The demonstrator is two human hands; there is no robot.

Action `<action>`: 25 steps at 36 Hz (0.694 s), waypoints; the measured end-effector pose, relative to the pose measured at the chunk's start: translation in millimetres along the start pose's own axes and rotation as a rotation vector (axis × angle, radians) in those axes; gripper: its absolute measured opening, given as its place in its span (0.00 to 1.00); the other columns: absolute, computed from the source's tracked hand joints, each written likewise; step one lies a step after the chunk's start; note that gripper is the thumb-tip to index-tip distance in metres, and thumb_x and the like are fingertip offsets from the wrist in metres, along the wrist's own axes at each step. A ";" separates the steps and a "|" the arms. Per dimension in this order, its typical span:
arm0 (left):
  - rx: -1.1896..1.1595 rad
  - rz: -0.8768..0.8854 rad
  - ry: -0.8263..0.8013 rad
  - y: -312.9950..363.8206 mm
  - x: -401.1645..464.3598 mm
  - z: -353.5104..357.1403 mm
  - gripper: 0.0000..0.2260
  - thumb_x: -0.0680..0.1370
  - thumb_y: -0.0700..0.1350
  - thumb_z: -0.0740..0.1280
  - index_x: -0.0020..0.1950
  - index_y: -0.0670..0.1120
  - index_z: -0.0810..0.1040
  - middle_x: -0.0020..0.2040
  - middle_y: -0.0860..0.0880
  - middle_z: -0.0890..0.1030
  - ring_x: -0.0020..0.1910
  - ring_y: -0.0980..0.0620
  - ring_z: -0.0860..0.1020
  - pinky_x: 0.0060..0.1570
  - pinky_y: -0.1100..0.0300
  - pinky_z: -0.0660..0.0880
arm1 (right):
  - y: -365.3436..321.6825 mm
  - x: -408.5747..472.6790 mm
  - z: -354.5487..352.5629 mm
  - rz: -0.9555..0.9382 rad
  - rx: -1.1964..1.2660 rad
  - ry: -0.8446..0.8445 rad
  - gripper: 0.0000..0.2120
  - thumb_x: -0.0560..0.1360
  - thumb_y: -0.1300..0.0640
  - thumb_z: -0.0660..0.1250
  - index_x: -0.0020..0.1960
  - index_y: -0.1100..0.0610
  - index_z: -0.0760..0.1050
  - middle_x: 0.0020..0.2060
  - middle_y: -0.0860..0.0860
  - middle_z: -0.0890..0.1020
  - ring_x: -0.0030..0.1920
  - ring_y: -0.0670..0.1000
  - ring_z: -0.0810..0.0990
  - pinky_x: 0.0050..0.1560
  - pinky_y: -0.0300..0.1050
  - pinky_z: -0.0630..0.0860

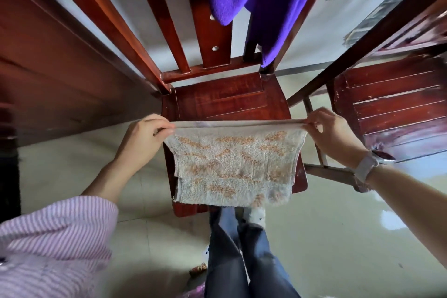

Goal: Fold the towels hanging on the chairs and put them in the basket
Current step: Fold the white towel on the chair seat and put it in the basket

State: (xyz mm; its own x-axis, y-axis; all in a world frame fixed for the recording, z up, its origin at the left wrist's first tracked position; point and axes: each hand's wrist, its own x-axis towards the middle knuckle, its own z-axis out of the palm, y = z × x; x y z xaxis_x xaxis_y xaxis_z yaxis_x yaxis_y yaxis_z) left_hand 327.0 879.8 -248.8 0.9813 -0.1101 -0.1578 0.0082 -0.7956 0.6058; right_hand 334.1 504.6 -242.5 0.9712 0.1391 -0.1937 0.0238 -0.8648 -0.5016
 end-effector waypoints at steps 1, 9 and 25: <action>-0.001 0.006 0.021 5.8 -2.3 -5.0 0.04 0.73 0.38 0.69 0.46 0.40 0.83 0.45 0.50 0.79 0.44 0.49 0.78 0.48 0.57 0.72 | -2.2 -3.1 -7.3 -0.016 -0.010 0.008 0.06 0.73 0.65 0.67 0.47 0.67 0.77 0.45 0.60 0.78 0.42 0.60 0.79 0.49 0.56 0.77; 0.006 0.009 0.168 51.5 -13.0 -35.0 0.05 0.71 0.37 0.71 0.45 0.37 0.82 0.44 0.43 0.82 0.39 0.47 0.79 0.45 0.66 0.74 | -10.2 -11.3 -59.7 -0.177 -0.181 0.086 0.06 0.74 0.65 0.64 0.49 0.65 0.78 0.49 0.59 0.80 0.46 0.61 0.79 0.52 0.52 0.70; 0.017 0.120 0.357 100.6 -27.4 -81.1 0.05 0.70 0.32 0.70 0.44 0.37 0.83 0.42 0.43 0.83 0.40 0.70 0.75 0.45 0.78 0.68 | -28.7 -14.7 -128.7 -0.219 -0.001 0.224 0.08 0.73 0.66 0.66 0.52 0.65 0.78 0.46 0.59 0.80 0.44 0.56 0.79 0.50 0.51 0.78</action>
State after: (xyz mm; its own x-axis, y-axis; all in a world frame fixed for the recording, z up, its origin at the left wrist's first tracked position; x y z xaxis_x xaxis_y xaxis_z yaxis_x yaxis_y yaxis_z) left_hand 316.5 851.1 -120.4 0.9803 0.0086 0.1972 -0.1116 -0.7997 0.5899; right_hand 349.6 465.2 -116.8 0.9710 0.2124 0.1100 0.2385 -0.8264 -0.5100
